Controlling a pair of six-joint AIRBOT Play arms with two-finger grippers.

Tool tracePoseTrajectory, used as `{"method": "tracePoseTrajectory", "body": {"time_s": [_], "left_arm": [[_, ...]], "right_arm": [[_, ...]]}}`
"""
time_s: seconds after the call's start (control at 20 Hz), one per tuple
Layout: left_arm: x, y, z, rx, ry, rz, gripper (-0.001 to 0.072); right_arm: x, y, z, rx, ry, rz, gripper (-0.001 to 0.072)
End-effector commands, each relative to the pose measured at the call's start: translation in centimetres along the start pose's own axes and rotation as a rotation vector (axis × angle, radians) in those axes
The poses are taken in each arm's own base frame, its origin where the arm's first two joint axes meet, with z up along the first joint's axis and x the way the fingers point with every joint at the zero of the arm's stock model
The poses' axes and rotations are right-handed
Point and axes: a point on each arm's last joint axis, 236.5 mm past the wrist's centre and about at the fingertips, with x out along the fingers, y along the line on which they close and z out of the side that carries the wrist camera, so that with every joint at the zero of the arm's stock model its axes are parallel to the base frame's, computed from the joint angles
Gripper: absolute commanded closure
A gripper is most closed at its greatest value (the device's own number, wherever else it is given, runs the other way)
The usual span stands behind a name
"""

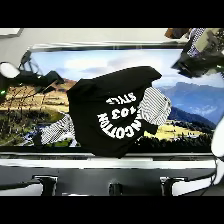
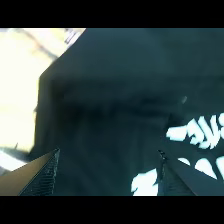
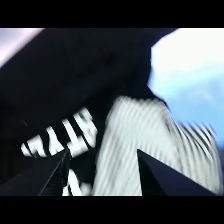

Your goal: Fold the clothes and pants, and hang the long-sleeved shirts on hangers.

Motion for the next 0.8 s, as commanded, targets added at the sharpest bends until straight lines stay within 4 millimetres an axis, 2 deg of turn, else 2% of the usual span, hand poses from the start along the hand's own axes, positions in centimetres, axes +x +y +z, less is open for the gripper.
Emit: {"method": "tracePoseTrajectory", "body": {"time_s": [0.0, 0.1, 0.2, 0.35, 0.45, 0.55, 0.6, 0.75], "left_arm": [[-3.1, 3.1, -7.0, -0.083, 0.056, 0.044, -0.0013], [-3.2, 4.1, -13.0, -0.161, 0.098, 0.047, -0.0013], [-3.0, 5.0, -18.0, -0.227, 0.111, 0.049, -0.0013], [-2.9, 5.7, -23.3, -0.308, 0.137, 0.045, -0.0013], [-2.9, 5.6, -25.5, -0.319, 0.155, 0.036, -0.0013], [-2.7, 5.4, -26.6, -0.321, 0.179, 0.036, -0.0013], [-2.5, 5.2, -27.0, -0.316, 0.193, 0.037, -0.0013], [-2.2, 4.8, -27.8, -0.319, 0.218, 0.041, -0.0013]], "right_arm": [[-2.1, -1.8, -7.8, 0.073, 0.156, -0.001, 0.0209], [-1.2, -0.4, -14.8, 0.131, 0.259, 0.047, 0.0208], [0.0, 0.1, -21.5, 0.151, 0.329, 0.041, 0.0206], [2.6, -0.3, -29.6, 0.225, 0.403, 0.018, 0.0205], [4.3, -0.4, -33.7, 0.247, 0.472, 0.011, 0.0146], [5.9, -0.7, -35.6, 0.260, 0.486, 0.004, 0.0146], [6.6, -0.8, -35.9, 0.261, 0.484, -0.003, 0.0146], [9.0, -1.7, -35.4, 0.309, 0.455, -0.022, 0.0146]]}}
